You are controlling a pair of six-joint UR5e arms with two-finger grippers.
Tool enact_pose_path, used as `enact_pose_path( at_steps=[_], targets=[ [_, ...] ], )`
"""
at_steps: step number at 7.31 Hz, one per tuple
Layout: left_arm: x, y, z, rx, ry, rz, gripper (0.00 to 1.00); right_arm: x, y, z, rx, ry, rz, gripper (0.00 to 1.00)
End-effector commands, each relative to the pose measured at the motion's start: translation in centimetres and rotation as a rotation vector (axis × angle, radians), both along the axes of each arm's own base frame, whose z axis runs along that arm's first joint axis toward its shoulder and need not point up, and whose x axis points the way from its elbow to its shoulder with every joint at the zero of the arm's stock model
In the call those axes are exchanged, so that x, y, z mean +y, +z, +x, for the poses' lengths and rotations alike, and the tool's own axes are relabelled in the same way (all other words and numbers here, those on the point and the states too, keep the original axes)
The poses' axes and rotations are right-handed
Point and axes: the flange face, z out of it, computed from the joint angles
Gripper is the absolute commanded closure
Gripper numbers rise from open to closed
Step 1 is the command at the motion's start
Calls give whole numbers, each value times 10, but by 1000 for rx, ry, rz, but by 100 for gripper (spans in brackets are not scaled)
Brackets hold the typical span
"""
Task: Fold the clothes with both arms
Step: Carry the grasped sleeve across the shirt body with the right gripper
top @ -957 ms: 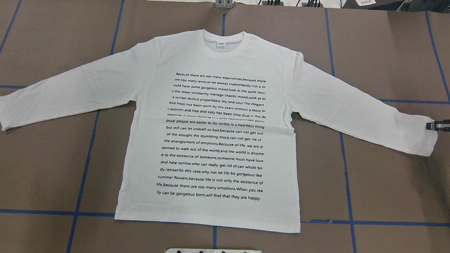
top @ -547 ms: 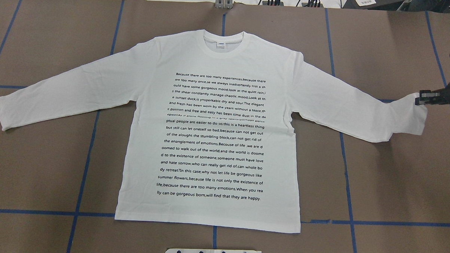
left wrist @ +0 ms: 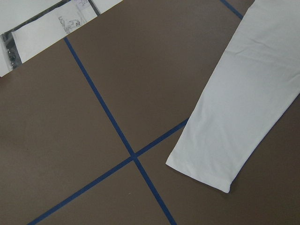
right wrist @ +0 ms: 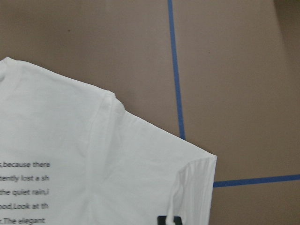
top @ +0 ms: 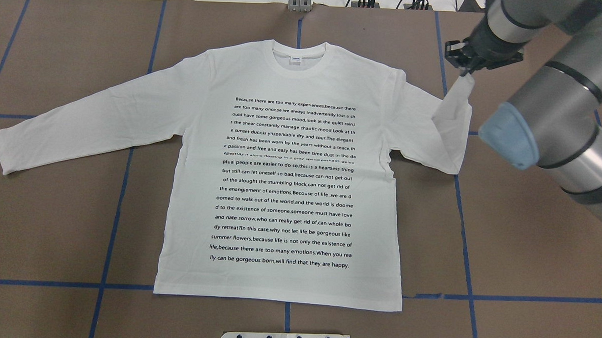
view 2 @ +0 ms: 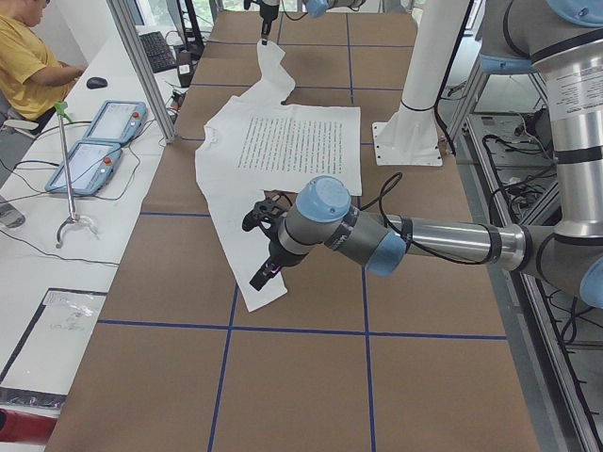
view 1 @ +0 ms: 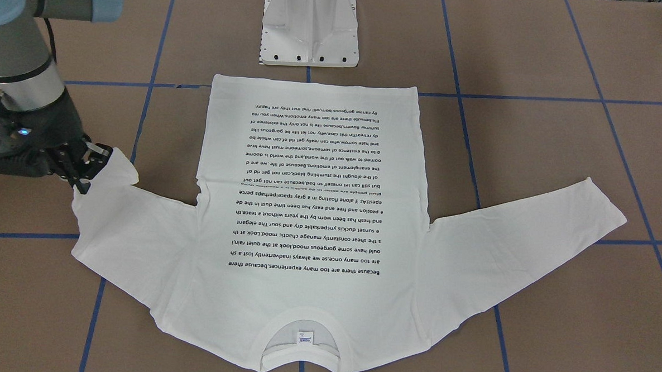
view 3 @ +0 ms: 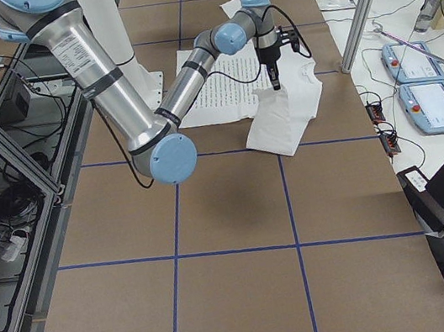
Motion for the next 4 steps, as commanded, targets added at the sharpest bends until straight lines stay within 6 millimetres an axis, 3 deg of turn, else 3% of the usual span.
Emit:
enact_pose_path(
  at_steps=[1,2,3,4],
  targets=[
    [2,2,0,0,0,-4,0,-24,-118,-99,-49,56,-38,100],
    [2,2,0,0,0,-6,0,-28,-173,-158,-50,98,-61,100],
    [2,2,0,0,0,-7,0,-21,-196,-223,-79,113,-36,100],
    [4,5,0,1,0,-12,0,-15,-197,-274,-141,169,14,100]
  ],
)
